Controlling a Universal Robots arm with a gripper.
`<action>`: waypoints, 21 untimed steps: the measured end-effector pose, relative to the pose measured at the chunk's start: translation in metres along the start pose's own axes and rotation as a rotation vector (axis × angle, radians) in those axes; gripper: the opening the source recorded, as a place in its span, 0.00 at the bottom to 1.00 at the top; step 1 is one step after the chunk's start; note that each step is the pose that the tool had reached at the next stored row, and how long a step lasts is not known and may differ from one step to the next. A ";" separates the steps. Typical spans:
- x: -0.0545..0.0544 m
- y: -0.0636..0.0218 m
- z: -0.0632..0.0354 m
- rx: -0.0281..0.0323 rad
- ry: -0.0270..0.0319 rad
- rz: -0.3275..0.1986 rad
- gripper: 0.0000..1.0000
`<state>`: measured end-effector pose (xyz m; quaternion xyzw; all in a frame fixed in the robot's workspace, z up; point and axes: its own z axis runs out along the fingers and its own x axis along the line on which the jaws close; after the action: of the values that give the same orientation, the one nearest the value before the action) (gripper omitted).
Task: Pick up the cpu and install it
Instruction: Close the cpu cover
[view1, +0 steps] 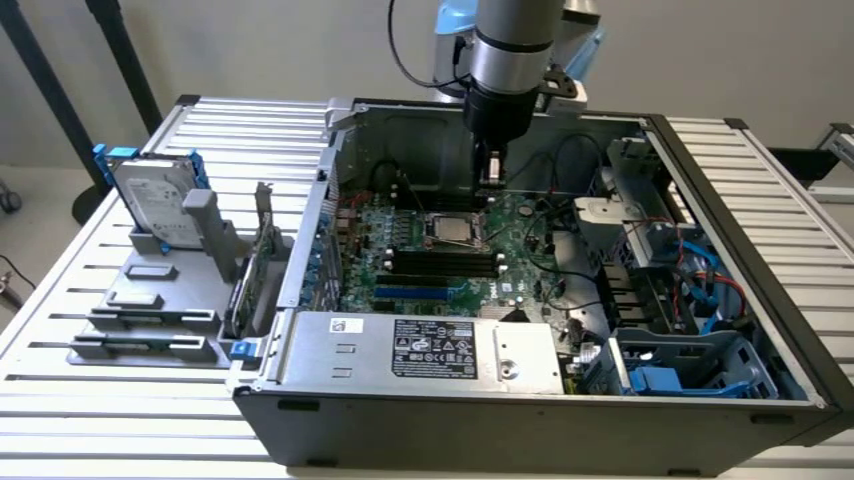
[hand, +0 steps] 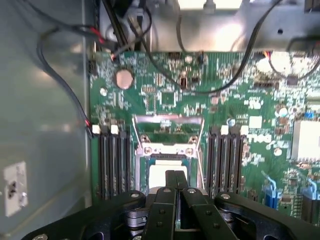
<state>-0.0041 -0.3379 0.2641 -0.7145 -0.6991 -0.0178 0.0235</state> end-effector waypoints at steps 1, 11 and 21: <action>0.000 0.0045 -0.0033 0.0007 0.0013 0.000 0.11; 0.002 0.0497 -0.0160 0.0036 0.0136 0.000 0.11; 0.001 0.0662 -0.0027 0.0036 0.0160 -0.001 0.11</action>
<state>0.0622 -0.3382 0.2663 -0.7141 -0.6991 -0.0222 0.0304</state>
